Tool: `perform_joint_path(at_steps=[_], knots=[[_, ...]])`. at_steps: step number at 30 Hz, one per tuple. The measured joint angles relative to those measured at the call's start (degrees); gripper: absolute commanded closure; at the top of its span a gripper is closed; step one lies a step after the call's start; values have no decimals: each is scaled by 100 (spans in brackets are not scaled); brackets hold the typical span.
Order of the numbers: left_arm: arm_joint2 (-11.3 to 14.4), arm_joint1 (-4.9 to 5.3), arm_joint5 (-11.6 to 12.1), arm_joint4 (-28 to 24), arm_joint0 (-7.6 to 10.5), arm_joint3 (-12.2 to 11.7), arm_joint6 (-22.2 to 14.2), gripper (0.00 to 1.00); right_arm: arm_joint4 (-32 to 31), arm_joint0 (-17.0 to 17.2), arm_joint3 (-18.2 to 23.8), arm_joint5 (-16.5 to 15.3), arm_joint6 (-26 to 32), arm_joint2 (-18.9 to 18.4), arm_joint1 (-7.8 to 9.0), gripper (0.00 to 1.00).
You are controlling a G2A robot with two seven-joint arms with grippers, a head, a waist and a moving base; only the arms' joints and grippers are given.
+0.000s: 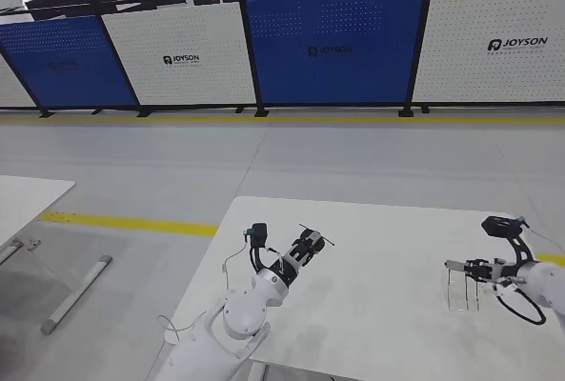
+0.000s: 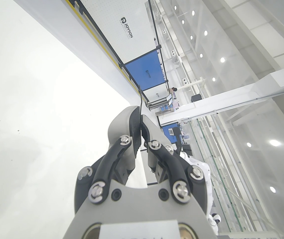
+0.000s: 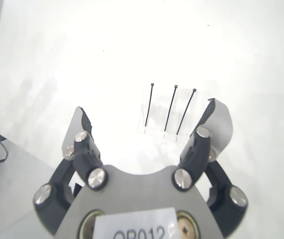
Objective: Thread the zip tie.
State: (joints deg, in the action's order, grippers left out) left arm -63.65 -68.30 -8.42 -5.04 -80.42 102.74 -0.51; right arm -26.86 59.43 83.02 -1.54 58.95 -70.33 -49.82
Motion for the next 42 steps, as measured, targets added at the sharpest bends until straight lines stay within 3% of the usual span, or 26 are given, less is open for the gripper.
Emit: perform_joint_path(at_steps=[3, 5, 10, 17, 20, 22, 25, 32, 40, 42], knots=[[0, 0, 0, 0, 0, 0, 0, 100, 82, 23, -164, -423, -102, 104, -28, 0], [0, 0, 0, 0, 0, 0, 0, 100, -15, -79, -205, -503, -175, 335, -86, 0], [0, 0, 0, 0, 0, 0, 0, 100, -222, -545, -435, -272, -36, 922, -247, 0], [0, 0, 0, 0, 0, 0, 0, 100, -220, -517, -433, -276, -49, 903, -243, 0], [0, 0, 0, 0, 0, 0, 0, 100, -563, -469, -364, 91, -222, 846, -222, 0], [0, 0, 0, 0, 0, 0, 0, 100, -845, -488, -352, 404, -16, 752, -190, 0], [0, 0, 0, 0, 0, 0, 0, 100, -1007, -580, -455, 525, 380, 628, -152, 0], [0, 0, 0, 0, 0, 0, 0, 100, -1416, -1009, -650, 405, 1083, 917, -206, 0], [0, 0, 0, 0, 0, 0, 0, 100, -1395, -1002, -651, 388, 1086, 923, -209, 0], [0, 0, 0, 0, 0, 0, 0, 100, -1223, -938, -666, 115, 953, 912, -213, 0]])
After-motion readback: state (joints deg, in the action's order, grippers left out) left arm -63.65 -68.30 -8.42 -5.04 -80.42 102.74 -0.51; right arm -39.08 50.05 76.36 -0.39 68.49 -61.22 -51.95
